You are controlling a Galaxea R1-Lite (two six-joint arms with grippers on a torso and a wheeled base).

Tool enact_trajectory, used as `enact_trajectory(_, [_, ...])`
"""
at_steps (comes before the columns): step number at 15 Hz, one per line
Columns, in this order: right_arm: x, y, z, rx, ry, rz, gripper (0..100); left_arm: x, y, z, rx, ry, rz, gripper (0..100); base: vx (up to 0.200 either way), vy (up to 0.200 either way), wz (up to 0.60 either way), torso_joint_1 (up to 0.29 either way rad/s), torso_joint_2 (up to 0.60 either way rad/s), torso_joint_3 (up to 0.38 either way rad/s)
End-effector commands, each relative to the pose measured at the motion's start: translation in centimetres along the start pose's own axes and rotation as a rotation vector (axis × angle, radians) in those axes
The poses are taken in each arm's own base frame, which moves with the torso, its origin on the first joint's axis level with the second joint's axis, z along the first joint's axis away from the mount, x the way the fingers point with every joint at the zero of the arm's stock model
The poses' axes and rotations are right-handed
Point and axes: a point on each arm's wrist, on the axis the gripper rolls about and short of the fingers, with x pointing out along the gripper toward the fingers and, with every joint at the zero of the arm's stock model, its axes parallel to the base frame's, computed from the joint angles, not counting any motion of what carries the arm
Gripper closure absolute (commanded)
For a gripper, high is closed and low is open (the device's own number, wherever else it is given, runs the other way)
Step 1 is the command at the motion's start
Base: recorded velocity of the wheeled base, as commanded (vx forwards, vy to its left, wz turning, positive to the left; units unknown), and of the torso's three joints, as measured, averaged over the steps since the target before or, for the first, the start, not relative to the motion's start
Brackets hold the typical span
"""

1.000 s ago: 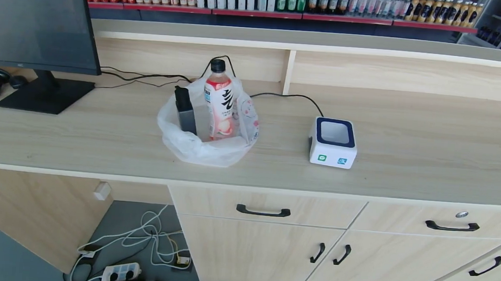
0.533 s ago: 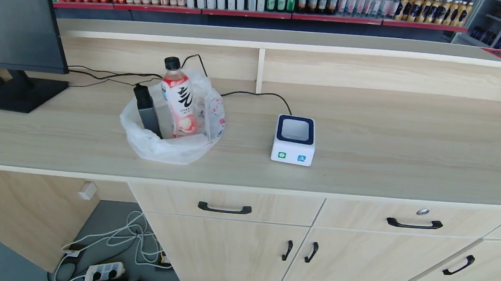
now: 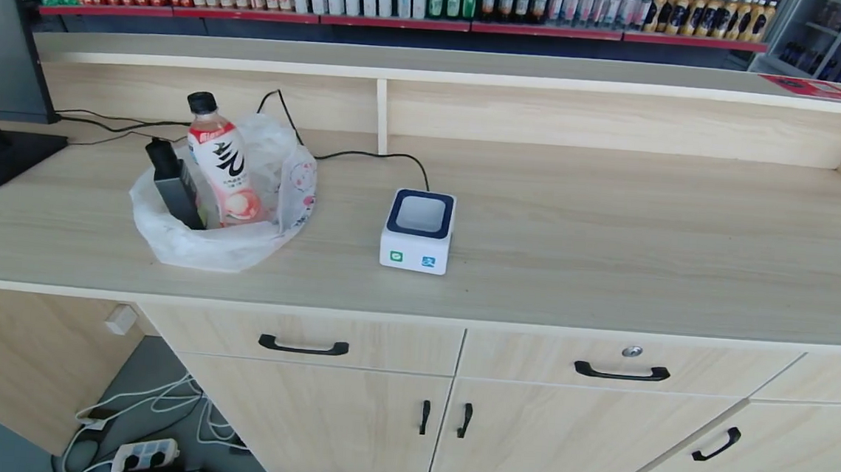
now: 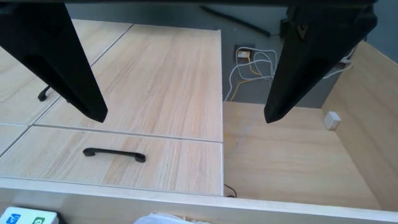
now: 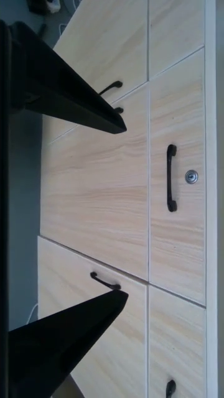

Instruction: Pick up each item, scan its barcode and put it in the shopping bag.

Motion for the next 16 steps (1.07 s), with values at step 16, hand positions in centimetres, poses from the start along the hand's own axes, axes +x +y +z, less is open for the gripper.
enact_trajectory(16, [0.01, 0.00, 0.01, 0.007, 0.000, -0.001, 0, 0.01, 0.00, -0.05, -0.005, 0.002, 0.001, 0, -0.125, -0.013, 0.00, 0.002, 0.00, 0.002])
